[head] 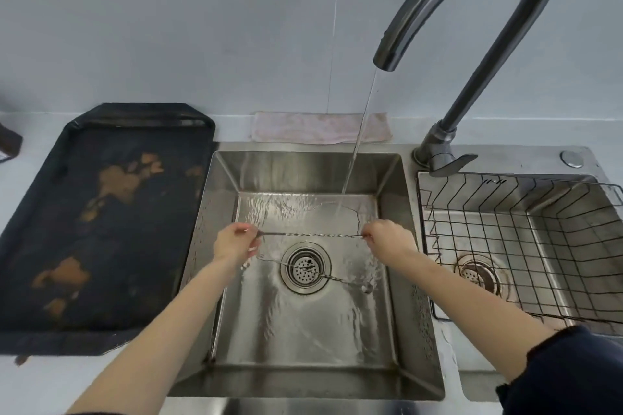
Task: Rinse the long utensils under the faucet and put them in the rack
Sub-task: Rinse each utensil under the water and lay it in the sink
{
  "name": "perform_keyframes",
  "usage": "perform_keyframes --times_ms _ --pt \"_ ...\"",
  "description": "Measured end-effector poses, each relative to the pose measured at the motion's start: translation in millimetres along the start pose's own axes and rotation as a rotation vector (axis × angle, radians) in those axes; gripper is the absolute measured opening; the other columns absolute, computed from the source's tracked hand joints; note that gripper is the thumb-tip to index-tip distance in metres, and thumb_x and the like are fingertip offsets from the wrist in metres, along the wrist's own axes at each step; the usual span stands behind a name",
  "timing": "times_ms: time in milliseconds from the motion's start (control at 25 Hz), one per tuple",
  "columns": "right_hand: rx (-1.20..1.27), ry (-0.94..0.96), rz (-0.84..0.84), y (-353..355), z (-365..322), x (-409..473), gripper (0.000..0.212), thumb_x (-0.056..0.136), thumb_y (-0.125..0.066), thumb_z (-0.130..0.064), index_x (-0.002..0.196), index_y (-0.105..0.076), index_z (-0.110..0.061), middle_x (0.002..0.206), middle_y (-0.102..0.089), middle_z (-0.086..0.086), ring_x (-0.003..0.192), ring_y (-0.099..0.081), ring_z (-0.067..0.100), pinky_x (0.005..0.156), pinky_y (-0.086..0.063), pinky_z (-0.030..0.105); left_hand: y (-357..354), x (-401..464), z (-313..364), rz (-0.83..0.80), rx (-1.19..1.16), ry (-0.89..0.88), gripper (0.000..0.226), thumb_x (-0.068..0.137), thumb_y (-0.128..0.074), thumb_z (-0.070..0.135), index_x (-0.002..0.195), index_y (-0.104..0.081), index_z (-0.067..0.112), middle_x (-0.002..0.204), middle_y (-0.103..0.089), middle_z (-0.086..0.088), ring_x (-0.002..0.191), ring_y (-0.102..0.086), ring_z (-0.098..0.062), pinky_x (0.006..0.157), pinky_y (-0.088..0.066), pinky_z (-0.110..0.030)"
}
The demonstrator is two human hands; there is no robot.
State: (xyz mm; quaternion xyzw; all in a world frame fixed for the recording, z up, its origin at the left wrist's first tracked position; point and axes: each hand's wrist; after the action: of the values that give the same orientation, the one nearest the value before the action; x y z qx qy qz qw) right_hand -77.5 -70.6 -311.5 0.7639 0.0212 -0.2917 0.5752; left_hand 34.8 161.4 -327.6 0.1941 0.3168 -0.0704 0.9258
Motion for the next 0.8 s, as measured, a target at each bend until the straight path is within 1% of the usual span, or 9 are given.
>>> perform_keyframes --times_ms 120,240,280,320,400,480,600,680,800 --pt "-0.025 -0.019 -0.089 -22.1 0.9 7.5 0.03 0.095 -0.041 -0.005 0.116 -0.061 -0.012 0.123 -0.061 0.012 0.111 -0.059 0.032 0.087 -0.049 0.038 -5.5 11.5 -32.7 -0.022 0.168 0.059 0.022 0.089 -0.053 0.003 0.107 -0.059 -0.008 0.089 -0.059 -0.01 0.068 -0.054 -0.021 0.041 -0.051 -0.01" --pt "-0.047 -0.032 -0.17 -39.9 1.8 17.2 0.03 0.094 -0.041 -0.004 0.116 -0.06 -0.012 0.125 -0.06 0.011 0.113 -0.058 0.03 0.088 -0.049 0.037 -11.8 21.6 -61.2 0.0 0.269 0.12 0.012 0.087 -0.055 0.005 0.088 -0.064 -0.002 0.087 -0.061 -0.014 0.065 -0.056 -0.026 0.08 -0.059 -0.04" --pt "-0.049 -0.035 -0.188 -45.6 1.8 21.4 0.029 0.095 -0.042 -0.005 0.116 -0.06 -0.012 0.125 -0.06 0.011 0.113 -0.058 0.03 0.089 -0.049 0.037 -14.2 23.3 -67.5 0.0 0.305 0.135 0.01 0.086 -0.056 0.006 0.082 -0.065 0.003 0.087 -0.064 -0.017 0.062 -0.057 -0.029 0.078 -0.059 -0.04" --pt "-0.05 -0.036 -0.202 -50.8 2.0 24.4 0.028 0.095 -0.043 -0.006 0.116 -0.06 -0.012 0.125 -0.059 0.011 0.114 -0.057 0.03 0.089 -0.049 0.037 -16.8 22.7 -71.6 0.001 0.326 0.136 0.01 0.085 -0.056 0.006 0.083 -0.066 0.004 0.089 -0.065 -0.018 0.062 -0.058 -0.03 0.068 -0.059 -0.029" --pt "-0.06 -0.039 -0.227 -59.6 2.7 27.9 0.029 0.094 -0.044 -0.004 0.117 -0.06 -0.011 0.126 -0.058 0.012 0.116 -0.056 0.031 0.09 -0.049 0.037 -21.2 20.1 -77.1 -0.001 0.369 0.126 0.015 0.085 -0.056 0.004 0.097 -0.066 0.002 0.093 -0.064 -0.016 0.066 -0.056 -0.028 0.053 -0.049 -0.017" --pt "-0.074 -0.04 -0.25 -65.3 3.3 30.1 0.031 0.093 -0.045 -0.003 0.119 -0.059 -0.011 0.127 -0.056 0.012 0.118 -0.053 0.031 0.09 -0.049 0.037 -25.2 18.9 -79.6 -0.002 0.4 0.124 0.016 0.085 -0.055 0.004 0.098 -0.064 0.005 0.098 -0.065 -0.019 0.083 -0.06 -0.032 0.067 -0.041 -0.022" --pt "-0.083 -0.031 -0.261 -69.8 3.5 29.9 0.031 0.094 -0.043 -0.004 0.12 -0.058 -0.011 0.128 -0.054 0.012 0.12 -0.051 0.03 0.091 -0.049 0.037 -27.4 16.8 -81.6 -0.012 0.448 0.115 0.02 0.086 -0.053 0.003 0.104 -0.063 0.002 0.111 -0.065 -0.018 0.089 -0.052 -0.02 0.076 -0.034 -0.022" --pt "-0.087 -0.022 -0.236 -69.5 3.4 28.7 0.03 0.094 -0.043 -0.005 0.119 -0.059 -0.01 0.127 -0.054 0.012 0.12 -0.051 0.029 0.091 -0.049 0.036 -27.0 15.2 -80.1 -0.009 0.462 0.112 0.024 0.087 -0.052 0.003 0.108 -0.061 0.0 0.116 -0.064 -0.017 0.089 -0.051 -0.019 0.075 -0.038 -0.023" --pt "-0.096 -0.004 -0.181 -63.7 1.2 26.3 0.028 0.096 -0.042 -0.009 0.118 -0.059 -0.009 0.125 -0.056 0.012 0.117 -0.052 0.03 0.09 -0.049 0.037 -24.6 11.4 -73.1 0.014 0.486 0.111 0.024 0.087 -0.051 0.006 0.109 -0.061 0.002 0.12 -0.063 -0.016 0.106 -0.059 -0.032 0.09 -0.044 -0.032"
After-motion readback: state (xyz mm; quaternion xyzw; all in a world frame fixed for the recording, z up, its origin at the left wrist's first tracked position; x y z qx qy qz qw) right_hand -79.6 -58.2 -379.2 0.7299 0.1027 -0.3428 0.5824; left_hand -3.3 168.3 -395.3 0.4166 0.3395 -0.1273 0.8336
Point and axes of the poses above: each hand's wrist, its own x-axis towards the middle knuckle, its own y-axis out of the back of the hand, z = x × y
